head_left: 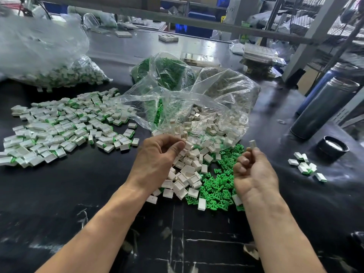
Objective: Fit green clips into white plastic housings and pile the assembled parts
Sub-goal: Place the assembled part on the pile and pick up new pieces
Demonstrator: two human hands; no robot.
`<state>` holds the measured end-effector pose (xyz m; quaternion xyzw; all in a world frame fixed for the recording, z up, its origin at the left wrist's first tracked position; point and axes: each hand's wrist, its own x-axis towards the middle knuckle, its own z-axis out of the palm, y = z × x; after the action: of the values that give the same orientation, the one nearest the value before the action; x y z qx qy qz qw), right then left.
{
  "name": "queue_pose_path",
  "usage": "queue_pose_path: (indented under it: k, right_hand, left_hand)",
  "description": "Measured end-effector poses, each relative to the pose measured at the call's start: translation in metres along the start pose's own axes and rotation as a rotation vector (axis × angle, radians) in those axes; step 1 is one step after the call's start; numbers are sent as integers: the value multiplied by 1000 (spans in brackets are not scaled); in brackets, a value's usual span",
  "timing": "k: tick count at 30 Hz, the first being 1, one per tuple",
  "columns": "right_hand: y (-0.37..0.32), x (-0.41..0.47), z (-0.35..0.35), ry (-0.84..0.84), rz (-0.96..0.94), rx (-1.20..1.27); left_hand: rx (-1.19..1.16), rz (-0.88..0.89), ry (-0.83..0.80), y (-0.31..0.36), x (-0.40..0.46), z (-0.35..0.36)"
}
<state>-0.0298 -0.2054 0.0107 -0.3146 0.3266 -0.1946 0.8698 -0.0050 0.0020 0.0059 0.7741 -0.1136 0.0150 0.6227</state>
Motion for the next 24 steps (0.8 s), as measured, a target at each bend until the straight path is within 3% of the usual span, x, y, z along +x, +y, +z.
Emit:
queue_pose_path:
  k: [9,16,20,24]
  right_hand:
    - [3,6,-1,53,-30,8]
    - [8,8,-3,52,-46,-61]
    - [11,9,-4,-3,-76,-164]
    - [16,7,-5,-187,-125,-413]
  left_hand:
    - [87,-16,38,-6,2,-3]
    - [298,11,114,-11,3,-5]
    - [472,44,124,-14,5,-3]
    - [434,86,92,-10,3,-1]
